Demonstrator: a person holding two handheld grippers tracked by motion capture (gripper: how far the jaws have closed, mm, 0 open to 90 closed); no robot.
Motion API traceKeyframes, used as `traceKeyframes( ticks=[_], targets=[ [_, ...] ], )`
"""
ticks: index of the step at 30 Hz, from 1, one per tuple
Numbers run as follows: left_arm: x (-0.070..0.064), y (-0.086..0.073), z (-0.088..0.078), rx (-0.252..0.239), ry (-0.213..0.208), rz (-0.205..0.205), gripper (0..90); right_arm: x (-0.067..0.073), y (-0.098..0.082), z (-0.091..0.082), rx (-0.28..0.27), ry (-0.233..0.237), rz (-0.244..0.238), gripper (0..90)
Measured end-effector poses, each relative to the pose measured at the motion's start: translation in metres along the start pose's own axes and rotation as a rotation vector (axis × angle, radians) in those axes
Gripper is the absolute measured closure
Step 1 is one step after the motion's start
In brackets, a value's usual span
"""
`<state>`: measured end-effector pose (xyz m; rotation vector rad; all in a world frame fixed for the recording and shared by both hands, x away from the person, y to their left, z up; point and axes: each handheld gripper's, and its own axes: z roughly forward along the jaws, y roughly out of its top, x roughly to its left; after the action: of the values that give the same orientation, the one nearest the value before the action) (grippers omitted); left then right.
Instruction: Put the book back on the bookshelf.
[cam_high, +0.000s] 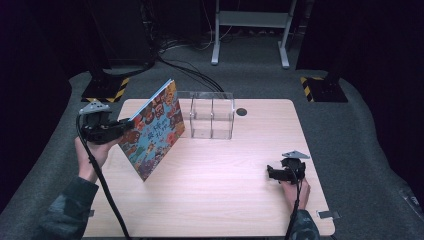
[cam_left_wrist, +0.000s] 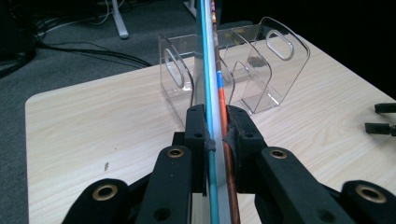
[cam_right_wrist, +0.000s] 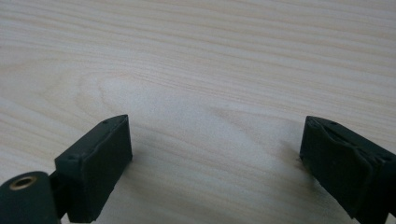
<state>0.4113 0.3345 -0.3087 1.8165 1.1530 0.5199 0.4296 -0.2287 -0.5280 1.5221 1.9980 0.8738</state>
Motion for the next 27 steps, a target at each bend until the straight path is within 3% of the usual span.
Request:
traceKeyframes(
  ticks=[7, 10, 17, 23, 27],
  targets=[
    [-0.002, 0.001, 0.0, 0.008, -0.024, 0.008, 77.8, 0.0, 0.0, 0.0, -0.002, 0.001, -0.005, 8.8],
    [-0.002, 0.005, 0.002, 0.045, -0.063, 0.017, 71.0, 0.0, 0.0, 0.0, -0.002, 0.002, -0.005, 8.9],
    [-0.001, 0.019, 0.016, 0.132, -0.068, 0.054, 58.0, 0.0, 0.0, 0.0, -0.003, 0.003, -0.005, 9.1],
    [-0.001, 0.026, 0.022, 0.156, -0.072, 0.065, 57.3, -0.001, 0.0, 0.0, -0.004, 0.007, -0.005, 9.3],
    [-0.001, 0.029, 0.023, 0.166, -0.043, 0.07, 61.2, -0.001, 0.0, 0.0, -0.004, 0.008, -0.005, 9.5]
  ],
)
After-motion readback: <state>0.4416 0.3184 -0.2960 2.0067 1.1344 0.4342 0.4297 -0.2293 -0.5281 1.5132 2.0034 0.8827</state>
